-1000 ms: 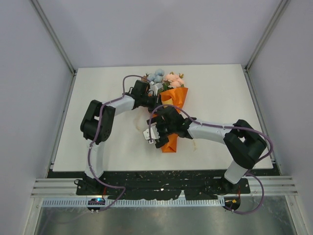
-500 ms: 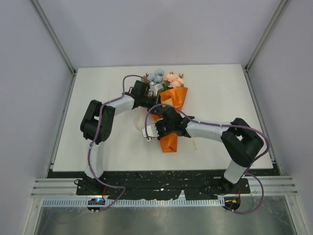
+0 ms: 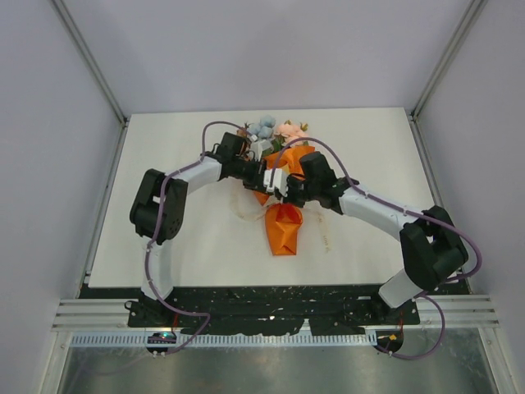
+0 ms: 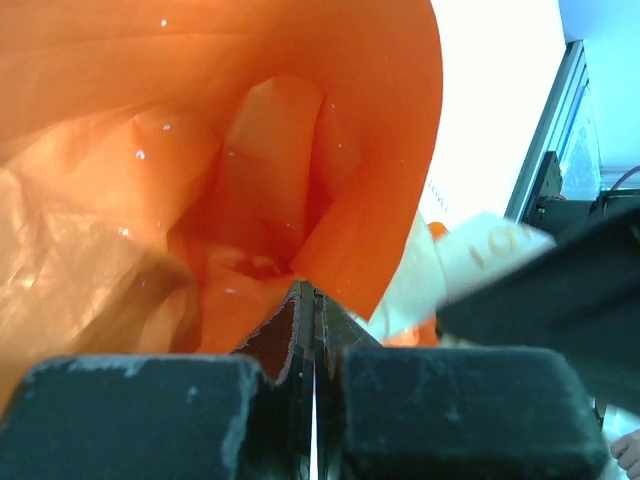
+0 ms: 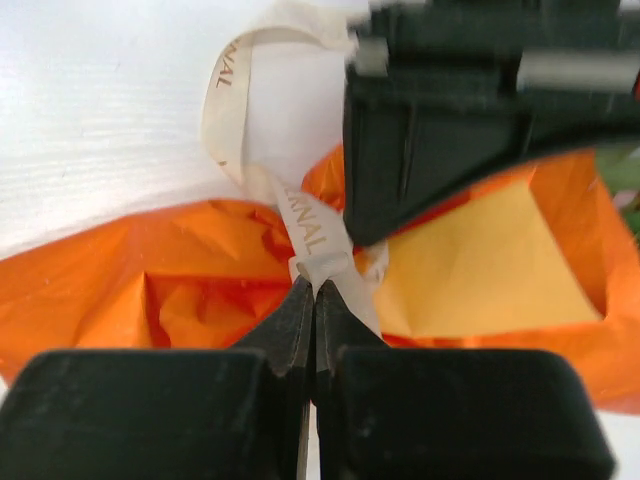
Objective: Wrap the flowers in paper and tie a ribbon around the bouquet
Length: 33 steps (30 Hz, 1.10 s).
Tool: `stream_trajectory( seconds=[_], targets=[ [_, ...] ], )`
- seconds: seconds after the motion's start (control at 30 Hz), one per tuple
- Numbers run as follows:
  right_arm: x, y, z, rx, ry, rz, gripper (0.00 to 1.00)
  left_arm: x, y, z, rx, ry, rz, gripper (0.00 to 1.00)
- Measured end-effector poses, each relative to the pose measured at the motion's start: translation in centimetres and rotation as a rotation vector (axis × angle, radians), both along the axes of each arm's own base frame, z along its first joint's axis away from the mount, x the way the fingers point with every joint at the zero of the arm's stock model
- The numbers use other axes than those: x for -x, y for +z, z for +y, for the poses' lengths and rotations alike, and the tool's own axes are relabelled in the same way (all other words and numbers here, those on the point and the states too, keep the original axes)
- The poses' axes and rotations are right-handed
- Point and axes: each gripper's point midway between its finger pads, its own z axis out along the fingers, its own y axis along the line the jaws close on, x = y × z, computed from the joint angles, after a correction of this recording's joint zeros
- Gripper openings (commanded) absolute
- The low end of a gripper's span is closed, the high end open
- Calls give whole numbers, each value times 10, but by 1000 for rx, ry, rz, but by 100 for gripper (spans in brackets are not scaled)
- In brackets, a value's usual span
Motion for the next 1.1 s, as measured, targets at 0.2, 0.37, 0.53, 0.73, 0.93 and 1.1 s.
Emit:
stream_trajectory(
  seconds=[0.2,0.37,0.53,0.73,0.93,1.1],
  targets=[
    [2,-19,-40,-4,-128,213,5,-1,-2,18,-35,2,-22,0],
    [12,-29,-63,-3,-193,350,5,2,-14,38,-111,-5,-26,0],
    [23,-36,-80,9,-235,454,5,4,-16,61,-187,-3,-66,0],
    [30,-42,-96,20,-283,533,5,-5,-17,91,-247,56,-85,0],
    [31,-45,-94,-5,-308,615,5,4,-16,89,-228,41,-86,4],
    [22,-44,-86,-29,-333,667,5,8,-8,71,-171,21,-87,0]
  ],
)
